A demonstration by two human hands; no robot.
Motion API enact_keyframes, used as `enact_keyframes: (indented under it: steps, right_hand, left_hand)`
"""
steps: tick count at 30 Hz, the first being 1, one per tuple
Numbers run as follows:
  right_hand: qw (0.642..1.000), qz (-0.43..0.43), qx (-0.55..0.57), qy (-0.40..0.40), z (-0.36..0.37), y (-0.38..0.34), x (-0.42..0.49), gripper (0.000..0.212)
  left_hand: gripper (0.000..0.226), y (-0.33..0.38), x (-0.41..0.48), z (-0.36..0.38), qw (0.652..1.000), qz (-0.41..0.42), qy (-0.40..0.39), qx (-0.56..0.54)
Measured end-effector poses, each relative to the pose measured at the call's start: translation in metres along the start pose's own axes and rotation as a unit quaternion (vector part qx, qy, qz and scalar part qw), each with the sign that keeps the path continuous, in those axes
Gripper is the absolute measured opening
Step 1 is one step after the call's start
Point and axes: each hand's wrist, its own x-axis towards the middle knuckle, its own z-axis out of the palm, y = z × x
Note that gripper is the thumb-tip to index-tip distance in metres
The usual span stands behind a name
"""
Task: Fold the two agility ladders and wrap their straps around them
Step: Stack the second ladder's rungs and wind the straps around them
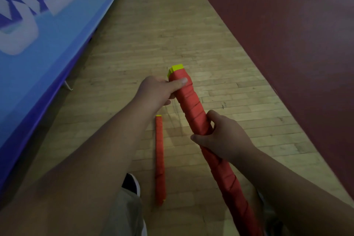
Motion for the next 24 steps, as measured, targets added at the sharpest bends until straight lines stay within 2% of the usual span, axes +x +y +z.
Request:
enact_keyframes:
  steps: [3,6,9,12,14,16,18,21,24]
  right_hand:
    - [0.999,-0.023,-0.041,0.016,0.010,-0.003,-0.003,0.047]
    - [1.000,-0.011,-0.015,-0.006,0.011,-0.005,0.000,0.045]
    - [0.994,0.009,0.065,-0.087,0.005,-0.008,0.005,0.038]
    - [0.966,0.021,0.192,-0.171,-0.003,-0.008,0.008,0.028]
    - [0.947,0.020,0.249,-0.201,-0.007,-0.009,0.006,0.028]
    - [0.940,0.016,0.274,-0.202,-0.005,-0.012,0.002,0.033]
    - [0.948,0.007,0.266,-0.171,0.002,-0.015,-0.001,0.035]
    - [0.962,-0.006,0.243,-0.121,0.010,-0.018,-0.001,0.038]
    - [0.968,-0.014,0.226,-0.112,0.014,-0.023,0.000,0.041]
  left_hand:
    - [0.046,0.001,0.002,0.002,0.999,-0.026,0.022,-0.020]
    - [0.037,0.007,0.001,-0.001,0.999,-0.028,0.011,-0.043]
    - [0.029,0.013,-0.001,-0.003,0.998,-0.004,-0.026,-0.059]
    - [0.030,0.016,-0.002,-0.006,0.995,-0.004,-0.040,-0.090]
    - [0.027,0.018,-0.003,-0.012,0.992,-0.006,-0.035,-0.118]
    - [0.021,0.019,-0.006,-0.016,0.992,0.000,-0.024,-0.128]
    - [0.020,0.017,-0.006,-0.018,0.993,0.002,0.000,-0.120]
    - [0.030,0.014,-0.003,-0.022,0.991,-0.013,0.016,-0.129]
    - [0.036,0.011,-0.003,-0.026,0.991,-0.006,0.025,-0.131]
